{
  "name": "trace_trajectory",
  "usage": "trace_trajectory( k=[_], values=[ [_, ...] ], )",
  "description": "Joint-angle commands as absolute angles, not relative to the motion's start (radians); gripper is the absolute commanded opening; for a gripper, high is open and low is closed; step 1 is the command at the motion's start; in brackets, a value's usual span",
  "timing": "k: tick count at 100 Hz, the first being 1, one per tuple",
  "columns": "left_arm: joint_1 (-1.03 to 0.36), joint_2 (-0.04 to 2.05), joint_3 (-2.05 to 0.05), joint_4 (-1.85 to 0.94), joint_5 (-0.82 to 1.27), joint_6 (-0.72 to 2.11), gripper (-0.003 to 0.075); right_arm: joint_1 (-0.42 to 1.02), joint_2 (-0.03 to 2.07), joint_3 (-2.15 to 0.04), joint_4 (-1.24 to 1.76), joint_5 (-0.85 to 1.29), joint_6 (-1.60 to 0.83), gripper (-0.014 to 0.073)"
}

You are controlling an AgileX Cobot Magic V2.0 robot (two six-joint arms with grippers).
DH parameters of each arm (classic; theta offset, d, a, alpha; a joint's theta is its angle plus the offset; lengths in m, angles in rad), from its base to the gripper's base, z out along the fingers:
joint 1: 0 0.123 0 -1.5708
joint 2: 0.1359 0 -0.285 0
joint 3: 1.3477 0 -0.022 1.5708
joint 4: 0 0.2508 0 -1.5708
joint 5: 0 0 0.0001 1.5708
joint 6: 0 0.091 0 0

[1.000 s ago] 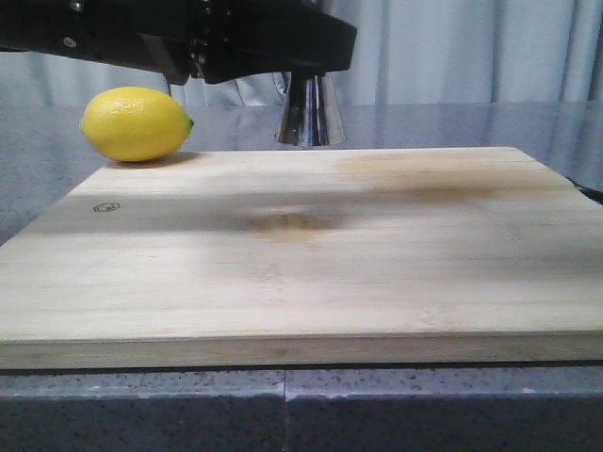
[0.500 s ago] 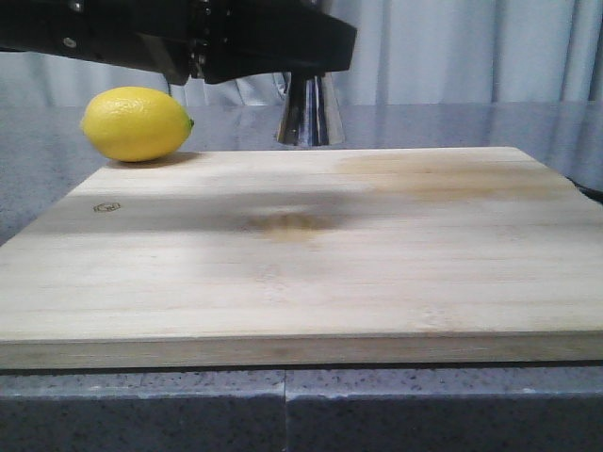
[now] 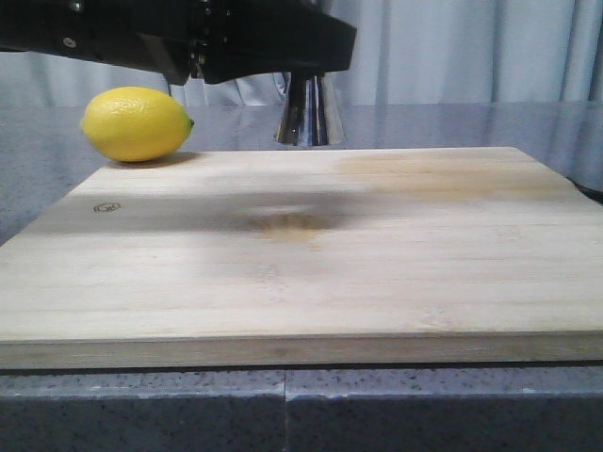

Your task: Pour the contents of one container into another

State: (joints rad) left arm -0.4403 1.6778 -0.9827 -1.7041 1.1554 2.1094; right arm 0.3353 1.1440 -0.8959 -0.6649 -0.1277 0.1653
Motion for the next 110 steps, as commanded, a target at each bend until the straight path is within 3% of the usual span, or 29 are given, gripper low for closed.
trace_trajectory(
  k=[1,47,110],
  values=[
    [-0.437,1.628,-1.008,-1.778,1.242,2.103,-0.0019,0.301,1.126,-0.863,-0.611,-0.305,0.169,0.0195],
    [-0.437,1.628,-1.008,-1.778,1.242,2.103,-0.0019,0.162,1.191,-0.560,-0.461,-0.688,0.169,0.0195],
    [-0.437,1.628,-1.008,-1.778,1.242,2.103,-0.0019,0.162,1.498,-0.546,-0.444,-0.999,0.165,0.0195]
  ],
)
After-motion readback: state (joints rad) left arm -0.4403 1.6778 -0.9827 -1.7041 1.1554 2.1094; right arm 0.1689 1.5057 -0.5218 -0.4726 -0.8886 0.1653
